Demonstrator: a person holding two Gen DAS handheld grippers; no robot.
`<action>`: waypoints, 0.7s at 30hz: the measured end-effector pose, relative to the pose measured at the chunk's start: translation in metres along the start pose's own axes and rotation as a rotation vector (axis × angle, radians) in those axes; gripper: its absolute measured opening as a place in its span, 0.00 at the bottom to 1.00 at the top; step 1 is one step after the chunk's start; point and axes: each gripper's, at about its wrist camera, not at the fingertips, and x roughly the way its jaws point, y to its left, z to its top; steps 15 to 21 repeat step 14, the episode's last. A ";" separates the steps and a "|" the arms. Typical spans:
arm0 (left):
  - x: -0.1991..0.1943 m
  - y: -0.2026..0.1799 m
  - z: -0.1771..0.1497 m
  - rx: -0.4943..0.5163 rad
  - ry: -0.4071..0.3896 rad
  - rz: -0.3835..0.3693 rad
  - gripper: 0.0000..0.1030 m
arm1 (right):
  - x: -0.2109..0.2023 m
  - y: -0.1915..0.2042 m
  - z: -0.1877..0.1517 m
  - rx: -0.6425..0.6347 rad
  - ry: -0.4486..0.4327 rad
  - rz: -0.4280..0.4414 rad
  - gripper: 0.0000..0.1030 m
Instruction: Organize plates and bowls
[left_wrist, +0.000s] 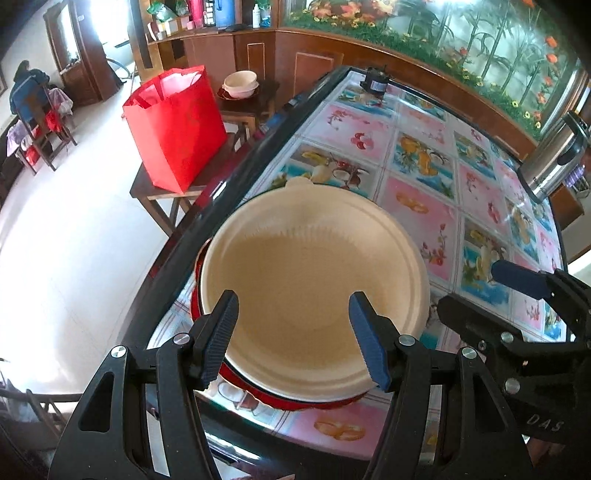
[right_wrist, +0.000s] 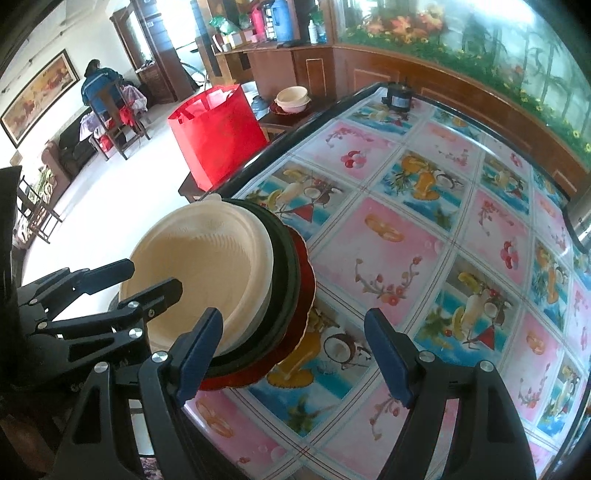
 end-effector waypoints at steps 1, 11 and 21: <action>0.001 -0.001 0.000 0.001 0.005 0.002 0.61 | 0.000 -0.001 0.000 0.001 0.003 0.001 0.77; -0.004 -0.007 -0.003 0.042 -0.024 0.040 0.61 | 0.000 -0.002 -0.002 0.002 0.002 0.008 0.77; -0.005 -0.007 -0.002 0.039 -0.017 0.029 0.61 | -0.001 -0.002 -0.002 0.004 0.000 0.008 0.77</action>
